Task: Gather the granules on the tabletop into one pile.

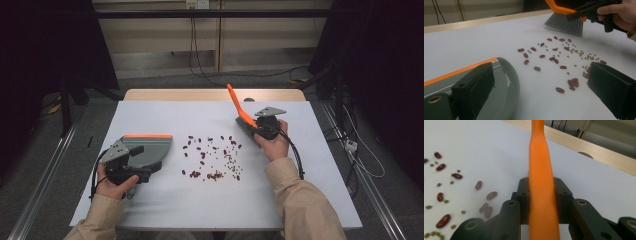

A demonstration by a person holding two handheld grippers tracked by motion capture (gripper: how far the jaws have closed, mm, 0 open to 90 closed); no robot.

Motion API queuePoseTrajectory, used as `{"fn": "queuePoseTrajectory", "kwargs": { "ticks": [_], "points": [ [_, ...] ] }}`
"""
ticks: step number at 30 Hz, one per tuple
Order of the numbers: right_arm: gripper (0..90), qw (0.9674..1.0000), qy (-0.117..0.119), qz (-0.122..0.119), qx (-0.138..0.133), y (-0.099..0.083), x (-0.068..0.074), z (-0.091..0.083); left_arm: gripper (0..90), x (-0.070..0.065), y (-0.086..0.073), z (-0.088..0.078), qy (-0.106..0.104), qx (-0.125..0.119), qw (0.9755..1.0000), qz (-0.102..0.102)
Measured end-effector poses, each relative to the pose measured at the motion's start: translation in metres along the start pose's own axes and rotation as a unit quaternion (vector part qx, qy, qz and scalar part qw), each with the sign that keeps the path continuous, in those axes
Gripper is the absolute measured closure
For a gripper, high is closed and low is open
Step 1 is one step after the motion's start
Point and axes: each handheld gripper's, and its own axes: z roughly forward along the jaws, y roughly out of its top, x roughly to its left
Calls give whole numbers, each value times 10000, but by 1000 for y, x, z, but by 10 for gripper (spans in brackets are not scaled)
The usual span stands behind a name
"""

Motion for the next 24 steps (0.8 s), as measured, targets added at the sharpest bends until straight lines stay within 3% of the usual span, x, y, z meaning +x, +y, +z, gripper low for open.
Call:
{"fn": "queuePoseTrajectory", "kwargs": {
  "ticks": [5,11,16,24],
  "points": [
    [714,9992,122,-362,104,2,12,3,69,1,-1,0,19,23,10000,21],
    [714,9974,310,-606,222,2,23,-2,69,1,-2,1,31,27,10000,4],
    [714,9965,512,-625,228,1,31,-7,69,1,-2,1,24,20,10000,-3],
    [714,9946,636,-773,259,-1,43,-13,69,1,-1,1,30,17,10000,-2]
  ]
}}
